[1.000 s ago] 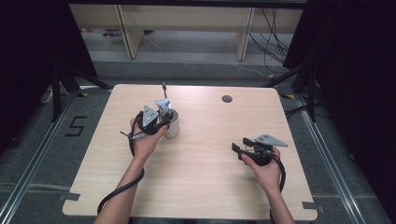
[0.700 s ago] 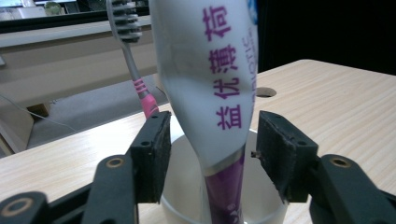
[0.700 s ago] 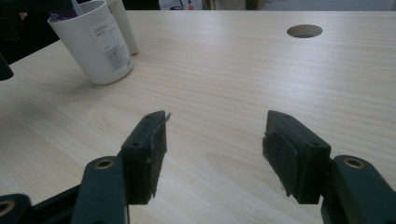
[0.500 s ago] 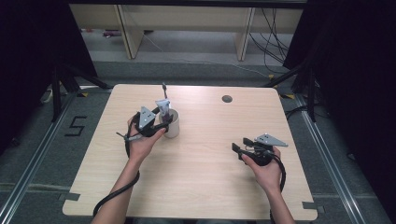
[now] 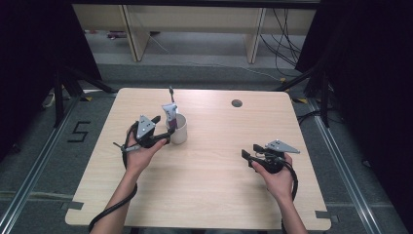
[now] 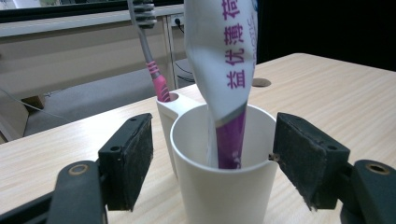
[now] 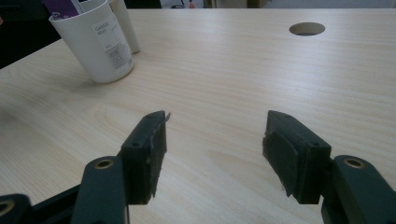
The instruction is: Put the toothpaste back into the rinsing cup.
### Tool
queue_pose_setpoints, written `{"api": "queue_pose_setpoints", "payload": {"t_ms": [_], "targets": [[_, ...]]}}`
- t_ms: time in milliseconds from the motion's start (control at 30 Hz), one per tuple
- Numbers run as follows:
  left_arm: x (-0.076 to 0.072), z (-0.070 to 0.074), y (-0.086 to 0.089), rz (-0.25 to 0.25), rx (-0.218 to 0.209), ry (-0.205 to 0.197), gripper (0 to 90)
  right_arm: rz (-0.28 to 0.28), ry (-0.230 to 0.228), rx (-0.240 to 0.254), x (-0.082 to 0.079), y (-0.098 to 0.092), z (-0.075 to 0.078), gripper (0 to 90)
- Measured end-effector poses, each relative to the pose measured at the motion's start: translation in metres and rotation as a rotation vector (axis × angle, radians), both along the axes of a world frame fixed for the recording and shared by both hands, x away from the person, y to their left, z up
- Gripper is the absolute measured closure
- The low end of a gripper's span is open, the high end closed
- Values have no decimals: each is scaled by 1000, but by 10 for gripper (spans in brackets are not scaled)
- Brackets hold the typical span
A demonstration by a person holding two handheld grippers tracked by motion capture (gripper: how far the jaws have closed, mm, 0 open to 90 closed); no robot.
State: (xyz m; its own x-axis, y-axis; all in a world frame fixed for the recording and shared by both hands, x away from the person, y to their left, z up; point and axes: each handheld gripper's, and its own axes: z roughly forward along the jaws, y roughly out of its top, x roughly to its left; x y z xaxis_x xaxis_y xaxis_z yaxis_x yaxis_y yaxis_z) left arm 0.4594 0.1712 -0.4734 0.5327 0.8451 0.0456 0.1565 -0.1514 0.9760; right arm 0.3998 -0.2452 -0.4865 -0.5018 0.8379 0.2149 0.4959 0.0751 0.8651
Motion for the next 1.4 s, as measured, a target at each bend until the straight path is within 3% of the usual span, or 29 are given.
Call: {"api": "queue_pose_setpoints", "payload": {"t_ms": [33, 333, 500, 533, 567, 600, 900, 1100, 1167, 1300, 1367, 1400], "targets": [[0, 0, 0, 0, 0, 0, 286, 0, -9, 16, 1, 1, -1, 399], [-15, -1, 19, 13, 13, 11, 286, 3, -18, -31, 2, -1, 0, 399], [-21, -3, 26, 15, 22, 24, 285, -8, 0, -9, 0, 1, 0, 399], [-22, -3, 28, 13, 20, 25, 284, 3, -19, -34, 2, -1, 0, 398], [-22, -3, 28, 13, 20, 25, 284, 3, -19, -34, 2, -1, 0, 398], [-25, -4, 31, 14, 26, 26, 284, -5, -7, 0, 1, 1, -1, 398], [-40, -8, 49, 27, 45, 49, 284, -1, -5, -4, 0, 0, 0, 398], [-55, -16, 63, 39, 38, 73, 283, -11, -1, -13, 0, 0, -1, 398], [-65, -21, 69, 49, 47, 83, 282, 2, -26, -19, 2, -1, -2, 398], [-74, -29, 76, 56, 53, 94, 281, 2, -9, -2, 2, -1, -3, 398], [-81, -34, 82, 64, 50, 100, 281, 6, -22, -23, 2, -2, -3, 398], [-87, -39, 88, 71, 44, 108, 281, -3, 15, 11, 0, 0, -4, 398]]}}
